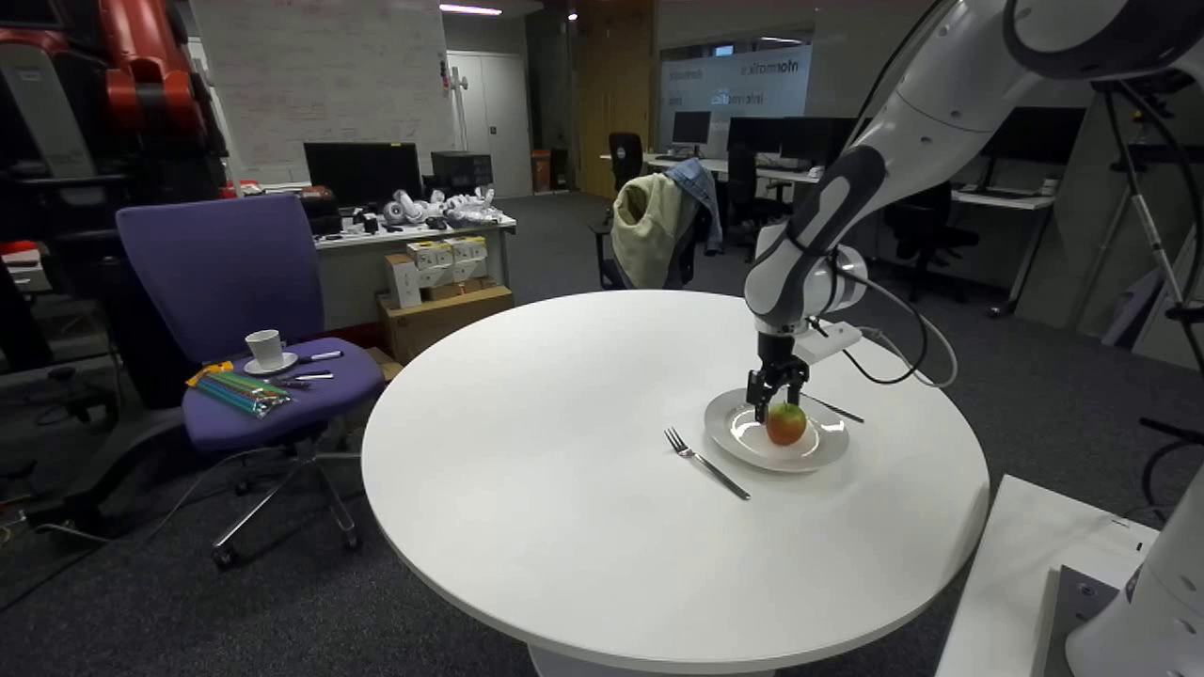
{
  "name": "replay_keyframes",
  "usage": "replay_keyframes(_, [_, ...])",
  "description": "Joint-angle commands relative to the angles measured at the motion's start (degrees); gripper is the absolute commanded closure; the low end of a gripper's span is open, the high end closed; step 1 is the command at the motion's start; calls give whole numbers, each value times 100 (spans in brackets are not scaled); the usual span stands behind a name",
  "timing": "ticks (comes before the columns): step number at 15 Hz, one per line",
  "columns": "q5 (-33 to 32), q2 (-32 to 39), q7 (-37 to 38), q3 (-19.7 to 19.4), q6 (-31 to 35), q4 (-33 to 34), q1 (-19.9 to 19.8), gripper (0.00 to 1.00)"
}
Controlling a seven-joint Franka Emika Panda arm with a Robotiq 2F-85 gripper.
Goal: Put the apple on the table
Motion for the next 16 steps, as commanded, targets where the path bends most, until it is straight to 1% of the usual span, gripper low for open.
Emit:
replay_keyframes(1, [78,9,-99,49,-84,63,-88,0])
replay_keyframes(13, [73,69,-74,87,-45,-121,-61,0])
replay_keyframes(14, [82,72,-117,106,-43,-141,-77,25])
replay_keyframes(15, [81,72,-110,109,-29,-156,-74,28])
replay_keyframes(16, [78,72,-106,109,-30,-164,-72,34])
